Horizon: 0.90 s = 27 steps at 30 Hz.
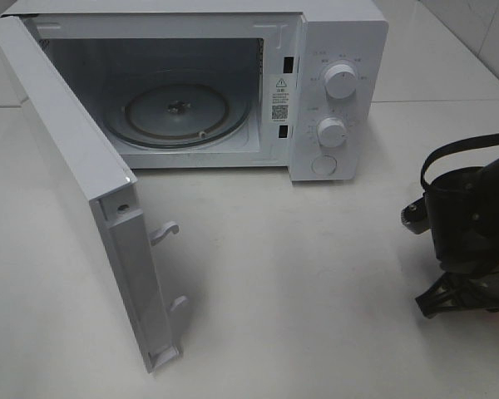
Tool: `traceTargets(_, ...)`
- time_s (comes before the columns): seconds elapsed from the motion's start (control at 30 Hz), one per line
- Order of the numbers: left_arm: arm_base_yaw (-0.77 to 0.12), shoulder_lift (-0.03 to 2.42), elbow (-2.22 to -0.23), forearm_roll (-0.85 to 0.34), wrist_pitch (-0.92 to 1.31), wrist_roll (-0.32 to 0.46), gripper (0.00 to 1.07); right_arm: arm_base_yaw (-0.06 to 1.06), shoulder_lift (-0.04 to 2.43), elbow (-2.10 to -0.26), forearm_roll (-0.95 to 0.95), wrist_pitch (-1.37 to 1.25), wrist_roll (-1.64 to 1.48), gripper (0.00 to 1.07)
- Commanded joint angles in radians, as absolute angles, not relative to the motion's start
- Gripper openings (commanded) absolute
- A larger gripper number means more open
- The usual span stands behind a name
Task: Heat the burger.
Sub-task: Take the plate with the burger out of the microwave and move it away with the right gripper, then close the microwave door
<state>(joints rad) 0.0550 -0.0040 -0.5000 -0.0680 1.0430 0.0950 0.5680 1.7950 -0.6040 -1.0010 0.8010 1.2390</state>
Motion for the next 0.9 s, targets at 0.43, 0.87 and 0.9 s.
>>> traceTargets(0.43,0.052,-0.025,-0.497,-0.079,1.038,0.092,1.0,0.504,1.894,-0.61,-1.067,0.79,1.241,0.32)
traceTargets(0.87,0.052,-0.025,-0.497,-0.079,1.038,0.092,1.0,0.504,1.692,-0.674,-0.811,0.796,0.924,0.52)
traceTargets(0.9,0.052,-0.025,-0.497,-0.079,1.038,0.092,1.0,0.504,1.647,-0.679,-0.75,0.796,0.851,0.52)
